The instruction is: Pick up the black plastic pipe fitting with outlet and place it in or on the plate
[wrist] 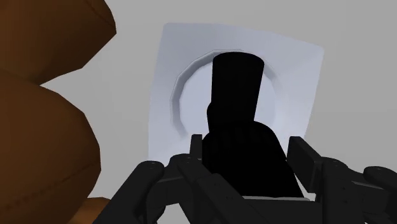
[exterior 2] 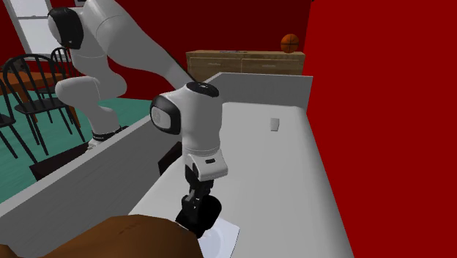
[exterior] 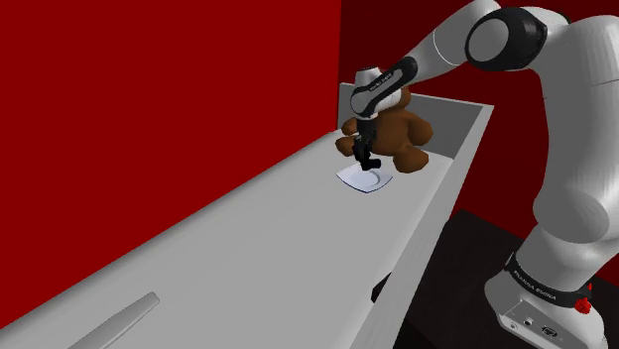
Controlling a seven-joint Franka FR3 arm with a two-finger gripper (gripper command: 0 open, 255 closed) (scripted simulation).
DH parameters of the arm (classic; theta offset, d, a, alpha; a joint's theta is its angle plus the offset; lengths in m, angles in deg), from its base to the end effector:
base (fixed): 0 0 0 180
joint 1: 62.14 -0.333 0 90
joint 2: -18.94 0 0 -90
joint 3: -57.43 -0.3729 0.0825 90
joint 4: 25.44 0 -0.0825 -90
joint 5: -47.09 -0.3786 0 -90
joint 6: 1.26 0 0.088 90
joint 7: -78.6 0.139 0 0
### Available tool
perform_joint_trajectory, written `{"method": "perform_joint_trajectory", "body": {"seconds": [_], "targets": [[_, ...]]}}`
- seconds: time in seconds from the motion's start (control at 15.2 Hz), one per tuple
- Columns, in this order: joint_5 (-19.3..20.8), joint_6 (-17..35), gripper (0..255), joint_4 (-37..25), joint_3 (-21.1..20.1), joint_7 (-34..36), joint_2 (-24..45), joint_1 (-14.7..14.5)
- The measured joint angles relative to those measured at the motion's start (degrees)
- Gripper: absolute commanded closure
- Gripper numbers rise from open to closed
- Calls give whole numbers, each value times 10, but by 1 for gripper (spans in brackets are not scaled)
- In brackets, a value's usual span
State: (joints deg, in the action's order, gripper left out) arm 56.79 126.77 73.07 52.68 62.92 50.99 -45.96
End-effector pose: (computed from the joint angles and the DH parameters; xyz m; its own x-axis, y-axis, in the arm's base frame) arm 0.6745 -0.1524 0.2803 0.9839 0.1662 -0.0659 0.1707 -0.9829 0.0695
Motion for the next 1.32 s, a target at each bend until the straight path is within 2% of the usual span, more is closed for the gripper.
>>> {"method": "perform_joint_trajectory", "body": {"seconds": [0.86,1.32], "targets": [[10,67,255,-5,8,2,64,3],[10,69,255,-8,8,2,68,2]]}}
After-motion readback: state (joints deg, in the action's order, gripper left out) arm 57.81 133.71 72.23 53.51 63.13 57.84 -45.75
